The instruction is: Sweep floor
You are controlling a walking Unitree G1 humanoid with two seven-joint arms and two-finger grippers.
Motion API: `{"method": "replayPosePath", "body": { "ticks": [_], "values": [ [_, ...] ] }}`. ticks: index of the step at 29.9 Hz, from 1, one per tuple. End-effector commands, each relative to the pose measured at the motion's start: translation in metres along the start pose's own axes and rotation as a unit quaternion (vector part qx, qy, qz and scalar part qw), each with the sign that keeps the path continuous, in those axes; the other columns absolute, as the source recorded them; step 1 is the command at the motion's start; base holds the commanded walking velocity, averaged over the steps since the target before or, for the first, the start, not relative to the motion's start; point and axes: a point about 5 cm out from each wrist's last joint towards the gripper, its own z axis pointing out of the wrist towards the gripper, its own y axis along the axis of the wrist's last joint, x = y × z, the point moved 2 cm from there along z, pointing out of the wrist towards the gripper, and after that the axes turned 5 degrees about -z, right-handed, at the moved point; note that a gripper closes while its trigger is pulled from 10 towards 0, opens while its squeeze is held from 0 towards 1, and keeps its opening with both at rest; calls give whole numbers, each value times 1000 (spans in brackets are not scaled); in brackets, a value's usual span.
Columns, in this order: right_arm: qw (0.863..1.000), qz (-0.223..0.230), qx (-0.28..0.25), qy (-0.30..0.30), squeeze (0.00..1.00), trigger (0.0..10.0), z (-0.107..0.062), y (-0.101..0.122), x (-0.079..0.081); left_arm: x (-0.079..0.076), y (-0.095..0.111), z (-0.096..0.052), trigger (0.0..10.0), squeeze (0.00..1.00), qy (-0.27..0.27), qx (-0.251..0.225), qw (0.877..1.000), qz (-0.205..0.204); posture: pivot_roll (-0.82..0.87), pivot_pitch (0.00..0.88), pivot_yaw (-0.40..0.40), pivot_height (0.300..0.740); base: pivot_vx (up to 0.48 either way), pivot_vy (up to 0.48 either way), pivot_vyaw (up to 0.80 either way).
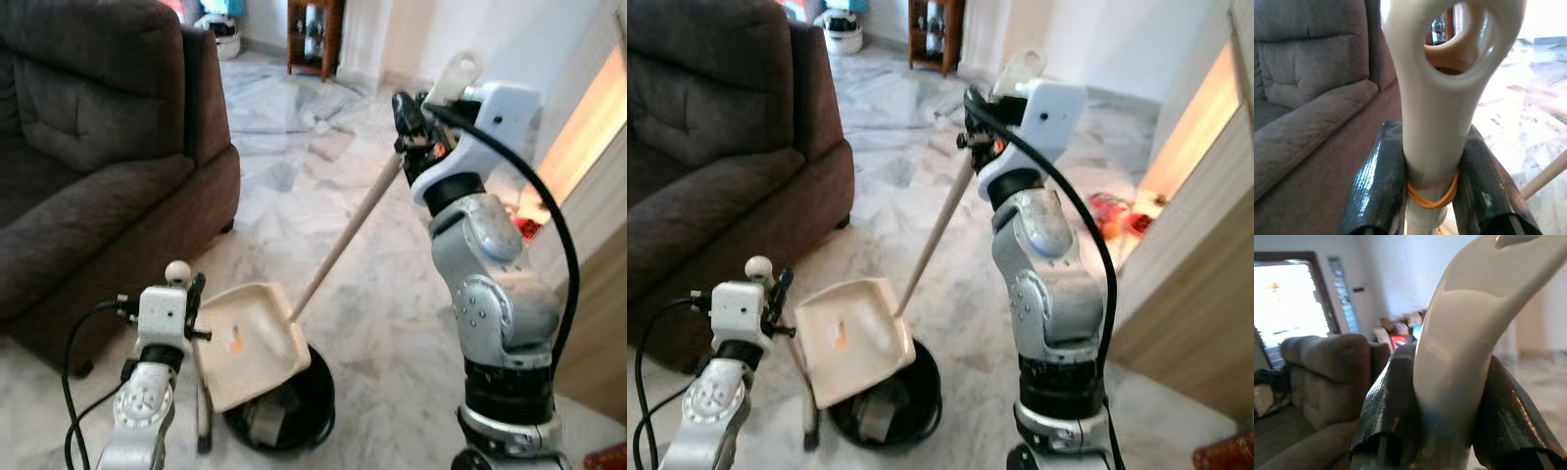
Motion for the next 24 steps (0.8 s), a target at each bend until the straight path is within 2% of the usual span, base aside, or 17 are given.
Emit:
{"method": "replayPosePath", "body": {
  "ticks": [1,15,24],
  "values": [
    [999,-5,-47,14,0,10000,0,19,10,0,8,0,10000,0,-3,-19,1000,4,117,73,-4,740,0,0,0],
    [990,-45,-125,40,0,10000,-11,26,30,-2,6,-1,10000,0,-6,-17,1000,2,118,78,-4,740,0,0,0],
    [988,-61,-113,86,0,10000,-22,6,51,-3,6,-1,10000,0,-7,-17,1000,2,118,82,-6,740,0,0,0]
  ]
}}
